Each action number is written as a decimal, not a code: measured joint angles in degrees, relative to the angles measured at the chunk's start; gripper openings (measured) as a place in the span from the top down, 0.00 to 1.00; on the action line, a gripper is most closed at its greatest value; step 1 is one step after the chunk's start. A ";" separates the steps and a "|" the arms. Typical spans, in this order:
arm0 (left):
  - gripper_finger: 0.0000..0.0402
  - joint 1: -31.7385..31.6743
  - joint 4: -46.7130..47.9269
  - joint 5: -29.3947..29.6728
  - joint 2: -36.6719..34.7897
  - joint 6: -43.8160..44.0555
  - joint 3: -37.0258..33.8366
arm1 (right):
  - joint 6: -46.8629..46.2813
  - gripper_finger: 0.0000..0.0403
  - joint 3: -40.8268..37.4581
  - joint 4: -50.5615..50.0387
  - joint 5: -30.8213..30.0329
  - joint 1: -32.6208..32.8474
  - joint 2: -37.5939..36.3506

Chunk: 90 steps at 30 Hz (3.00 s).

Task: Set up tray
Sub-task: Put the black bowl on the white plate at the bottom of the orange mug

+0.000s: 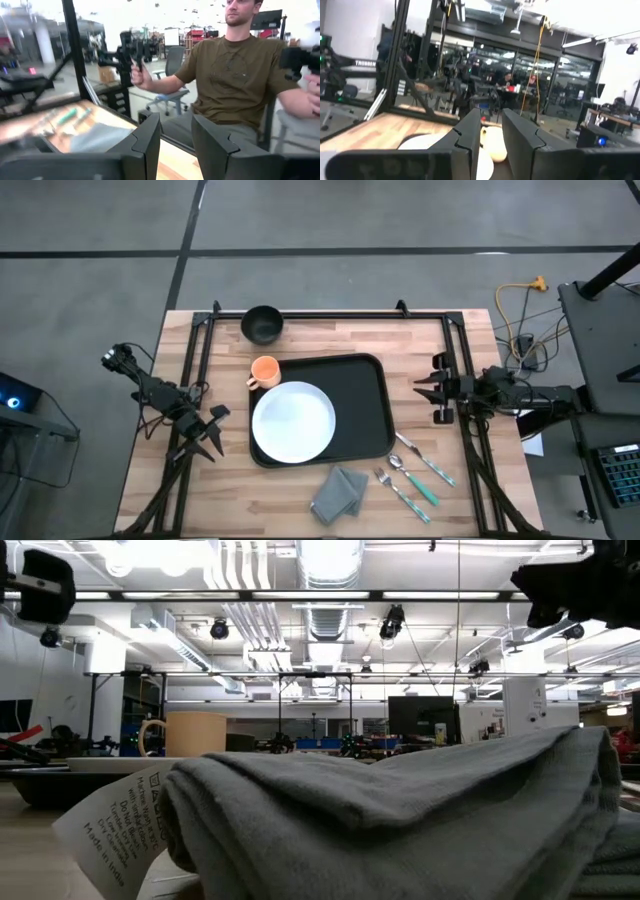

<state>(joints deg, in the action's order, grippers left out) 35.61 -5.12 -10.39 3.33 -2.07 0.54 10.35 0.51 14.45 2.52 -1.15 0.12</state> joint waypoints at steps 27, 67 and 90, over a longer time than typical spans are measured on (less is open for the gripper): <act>0.77 -0.02 -13.20 15.23 2.42 -6.96 0.02 | 9.38 0.83 0.00 -13.28 -7.23 -0.01 1.88; 0.77 -7.53 -23.28 70.53 17.01 -1.72 1.16 | 9.29 0.83 0.02 -13.30 -7.08 0.00 1.90; 0.77 -38.18 10.82 50.55 45.12 14.50 29.08 | 9.33 0.83 0.02 -13.30 -7.09 -0.02 1.91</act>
<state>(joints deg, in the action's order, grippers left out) -2.57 5.70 40.16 48.46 12.43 29.62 19.68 0.54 1.15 -4.57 -1.17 2.03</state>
